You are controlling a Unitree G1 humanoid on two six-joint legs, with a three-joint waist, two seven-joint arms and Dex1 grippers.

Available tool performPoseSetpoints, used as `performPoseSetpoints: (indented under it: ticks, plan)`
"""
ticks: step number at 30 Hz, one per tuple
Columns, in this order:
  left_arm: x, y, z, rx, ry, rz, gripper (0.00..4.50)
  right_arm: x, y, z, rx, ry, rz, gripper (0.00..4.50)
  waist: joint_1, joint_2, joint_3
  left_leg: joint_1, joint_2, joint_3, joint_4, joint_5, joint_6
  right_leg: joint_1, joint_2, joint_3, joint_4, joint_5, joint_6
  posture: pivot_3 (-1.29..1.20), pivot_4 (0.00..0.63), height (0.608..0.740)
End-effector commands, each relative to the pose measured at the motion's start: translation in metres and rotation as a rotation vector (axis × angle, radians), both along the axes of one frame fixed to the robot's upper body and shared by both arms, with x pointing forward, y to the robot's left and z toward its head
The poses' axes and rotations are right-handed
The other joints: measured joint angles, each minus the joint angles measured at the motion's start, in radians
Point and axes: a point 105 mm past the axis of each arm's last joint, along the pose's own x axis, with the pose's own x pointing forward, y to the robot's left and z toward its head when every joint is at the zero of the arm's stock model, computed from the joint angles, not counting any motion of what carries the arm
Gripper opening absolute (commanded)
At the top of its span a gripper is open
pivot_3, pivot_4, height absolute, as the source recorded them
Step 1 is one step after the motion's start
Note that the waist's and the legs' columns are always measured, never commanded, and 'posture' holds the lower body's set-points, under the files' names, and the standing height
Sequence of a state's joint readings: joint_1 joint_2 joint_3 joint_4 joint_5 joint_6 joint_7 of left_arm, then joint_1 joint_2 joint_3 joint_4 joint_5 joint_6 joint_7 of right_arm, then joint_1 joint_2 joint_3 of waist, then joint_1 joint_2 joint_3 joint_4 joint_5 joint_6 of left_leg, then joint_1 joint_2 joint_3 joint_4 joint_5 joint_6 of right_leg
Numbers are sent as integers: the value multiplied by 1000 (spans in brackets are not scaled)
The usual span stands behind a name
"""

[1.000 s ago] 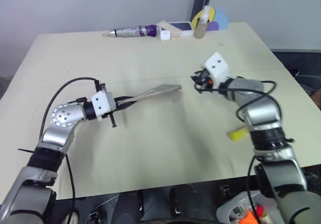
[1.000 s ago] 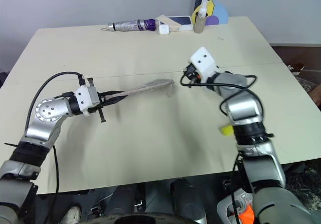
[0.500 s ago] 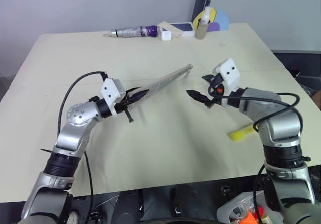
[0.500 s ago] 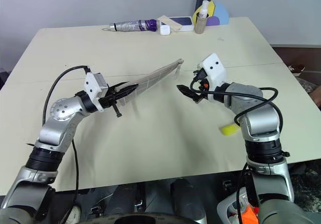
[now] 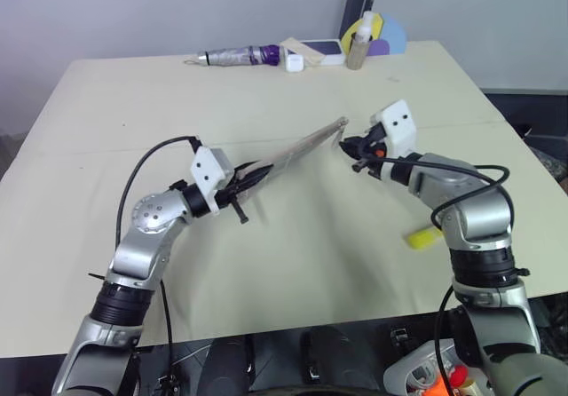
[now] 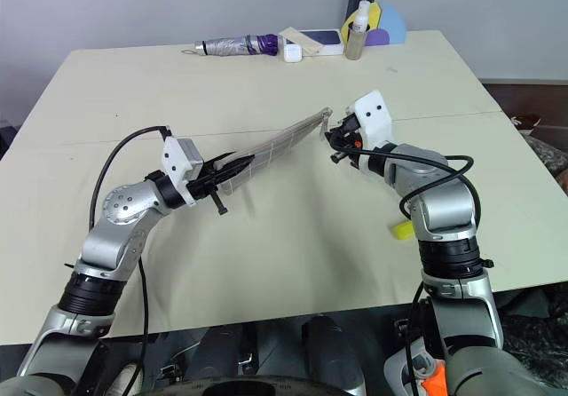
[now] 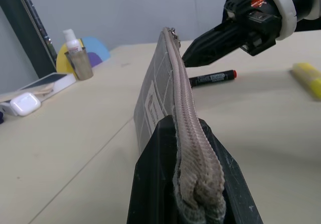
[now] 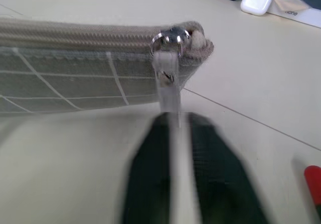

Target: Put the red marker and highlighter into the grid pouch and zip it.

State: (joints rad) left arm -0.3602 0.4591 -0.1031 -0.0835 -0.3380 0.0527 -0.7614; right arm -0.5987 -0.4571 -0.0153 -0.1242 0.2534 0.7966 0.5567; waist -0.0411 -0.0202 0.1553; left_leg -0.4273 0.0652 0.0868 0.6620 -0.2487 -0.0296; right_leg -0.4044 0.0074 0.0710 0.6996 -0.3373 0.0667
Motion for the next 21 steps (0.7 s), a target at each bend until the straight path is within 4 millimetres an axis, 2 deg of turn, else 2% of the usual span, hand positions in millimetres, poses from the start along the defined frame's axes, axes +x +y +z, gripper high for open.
performPoseSetpoints:
  ticks: [1,5,8,11,21]
  plan:
    - [-4,0,13,-14,-54,-5,0,-3,7,16,16,-62,32,20,0,0,0,0,0,0,0,0,0,0,0,0,0,0,0,0,150,740]
    - [-3,1,13,-16,-51,-1,0,-7,10,14,12,-44,60,20,0,0,0,0,0,0,0,0,0,0,0,0,0,0,0,0,150,740]
    - [-1,1,14,-20,-52,0,0,-5,6,14,-2,-46,30,876,0,0,0,0,0,0,0,0,0,0,0,0,0,0,0,0,150,740]
    - [-1,0,14,-21,-53,-2,0,-5,4,13,-30,-55,18,2308,0,0,0,0,0,0,0,0,0,0,0,0,0,0,0,0,150,740]
    - [-2,-3,15,-20,-53,-19,0,-1,2,11,-18,-57,-3,2308,0,0,0,0,0,0,0,0,0,0,0,0,0,0,0,0,150,740]
